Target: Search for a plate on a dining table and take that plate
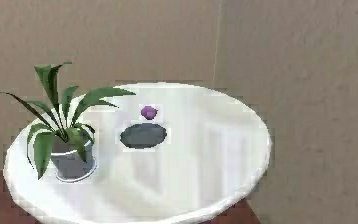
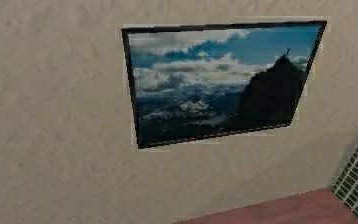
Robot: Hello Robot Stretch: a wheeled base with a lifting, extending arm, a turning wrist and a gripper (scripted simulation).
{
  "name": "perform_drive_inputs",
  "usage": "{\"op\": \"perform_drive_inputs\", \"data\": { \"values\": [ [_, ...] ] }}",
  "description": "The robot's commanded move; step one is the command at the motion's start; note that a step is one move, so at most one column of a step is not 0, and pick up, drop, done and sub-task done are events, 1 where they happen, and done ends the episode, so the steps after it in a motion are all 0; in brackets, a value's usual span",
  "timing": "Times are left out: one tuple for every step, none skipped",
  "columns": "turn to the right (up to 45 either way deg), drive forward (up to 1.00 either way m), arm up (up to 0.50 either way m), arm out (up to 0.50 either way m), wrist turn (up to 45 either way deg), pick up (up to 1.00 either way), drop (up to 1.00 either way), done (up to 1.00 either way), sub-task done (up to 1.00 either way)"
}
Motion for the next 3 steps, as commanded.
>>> {"op": "perform_drive_inputs", "data": {
  "values": [
    [-45.0,0.0,0.0,0.0,0.0,0.0,0.0,0.0,0.0],
    [-45.0,0.0,0.0,0.0,0.0,0.0,0.0,0.0,0.0],
    [-45.0,0.0,0.0,0.0,0.0,0.0,0.0,0.0,0.0]
  ]
}}
